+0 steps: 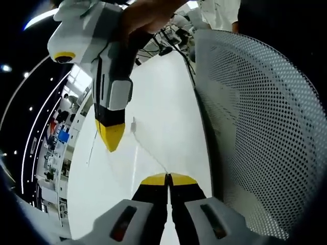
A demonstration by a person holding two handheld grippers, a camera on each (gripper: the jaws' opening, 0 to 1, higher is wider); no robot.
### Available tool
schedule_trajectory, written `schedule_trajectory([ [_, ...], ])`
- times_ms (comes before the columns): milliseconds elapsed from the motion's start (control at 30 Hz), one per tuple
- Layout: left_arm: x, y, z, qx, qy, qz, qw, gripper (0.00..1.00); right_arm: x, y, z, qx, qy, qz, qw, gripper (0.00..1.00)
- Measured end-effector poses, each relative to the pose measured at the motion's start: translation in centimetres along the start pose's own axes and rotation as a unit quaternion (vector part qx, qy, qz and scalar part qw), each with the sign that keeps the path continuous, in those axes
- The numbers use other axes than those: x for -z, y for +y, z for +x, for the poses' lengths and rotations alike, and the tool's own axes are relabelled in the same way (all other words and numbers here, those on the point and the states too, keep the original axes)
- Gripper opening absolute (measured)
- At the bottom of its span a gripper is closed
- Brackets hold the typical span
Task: Open the resealable bag by pulling the two sides of the seal apart until the entire bag opening is separated and visibly accessible.
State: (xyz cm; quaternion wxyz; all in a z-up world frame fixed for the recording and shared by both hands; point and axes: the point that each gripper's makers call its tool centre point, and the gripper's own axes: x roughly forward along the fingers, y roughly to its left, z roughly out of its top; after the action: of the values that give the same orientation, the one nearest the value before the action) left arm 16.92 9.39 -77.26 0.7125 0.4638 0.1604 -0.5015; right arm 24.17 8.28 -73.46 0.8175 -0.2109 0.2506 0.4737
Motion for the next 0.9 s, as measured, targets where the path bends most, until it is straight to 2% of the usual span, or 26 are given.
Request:
schedule_trajectory([
  [300, 0.0, -0.1, -0.1, 0.001, -0.002, -0.01, 0.9999, 0.0, -0.6, -1.0, -0.4, 0.015, -0.013, 0.012, 0.9997, 0.0],
  [433, -0.3, 0.1, -0.3, 0.002, -0.002, -0.003, 1.0, 0.0, -1.7, -1.2, -0.9, 0.03, -0.025, -0.011, 0.9992, 0.0],
  [700, -0.9, 2.2, -0.5, -0.021, -0.015, -0.019, 0.9995, 0.0, -4.2, -2.7, -2.2, 0.072, -0.05, -0.042, 0.9953, 0.0],
  [900, -1.1, 3.8, -0.8, -0.046, -0.023, -0.032, 0.9982, 0.0, -5.5, -3.5, -3.2, 0.093, -0.055, -0.066, 0.992, 0.0],
])
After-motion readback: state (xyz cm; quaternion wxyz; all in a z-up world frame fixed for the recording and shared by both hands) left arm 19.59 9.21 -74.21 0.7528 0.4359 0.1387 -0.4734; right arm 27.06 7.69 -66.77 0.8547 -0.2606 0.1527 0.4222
